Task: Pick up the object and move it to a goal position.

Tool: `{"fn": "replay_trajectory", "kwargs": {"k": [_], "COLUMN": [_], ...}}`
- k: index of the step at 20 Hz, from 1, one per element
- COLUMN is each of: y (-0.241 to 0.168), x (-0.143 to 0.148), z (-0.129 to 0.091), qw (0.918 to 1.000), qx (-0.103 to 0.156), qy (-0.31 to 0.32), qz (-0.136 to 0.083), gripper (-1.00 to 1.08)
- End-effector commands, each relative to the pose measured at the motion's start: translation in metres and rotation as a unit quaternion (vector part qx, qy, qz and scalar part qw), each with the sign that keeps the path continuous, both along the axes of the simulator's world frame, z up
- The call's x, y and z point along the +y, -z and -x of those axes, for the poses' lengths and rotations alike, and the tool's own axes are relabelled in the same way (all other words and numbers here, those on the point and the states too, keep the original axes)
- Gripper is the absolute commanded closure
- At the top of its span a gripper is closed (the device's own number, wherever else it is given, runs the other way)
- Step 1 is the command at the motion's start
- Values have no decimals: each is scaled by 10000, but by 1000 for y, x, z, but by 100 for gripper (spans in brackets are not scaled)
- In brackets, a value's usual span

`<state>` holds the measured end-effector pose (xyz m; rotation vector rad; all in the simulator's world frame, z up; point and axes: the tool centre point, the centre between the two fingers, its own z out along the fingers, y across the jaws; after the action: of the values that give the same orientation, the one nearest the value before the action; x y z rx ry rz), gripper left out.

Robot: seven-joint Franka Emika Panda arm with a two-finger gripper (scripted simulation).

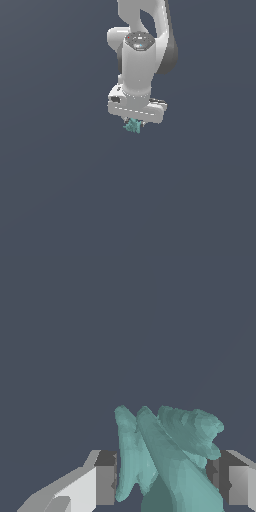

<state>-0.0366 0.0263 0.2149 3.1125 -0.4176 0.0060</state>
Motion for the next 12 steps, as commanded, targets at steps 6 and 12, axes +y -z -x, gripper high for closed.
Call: {"fn": "replay_trajectory", "kwargs": {"k": [6,12], "y": [-75,-131], "x": [28,49], "z": [-16,-29], "qw": [10000,10000], "qx": [9,11], "qy": [4,3], "qz": [3,0], "gripper": [108,108]}}
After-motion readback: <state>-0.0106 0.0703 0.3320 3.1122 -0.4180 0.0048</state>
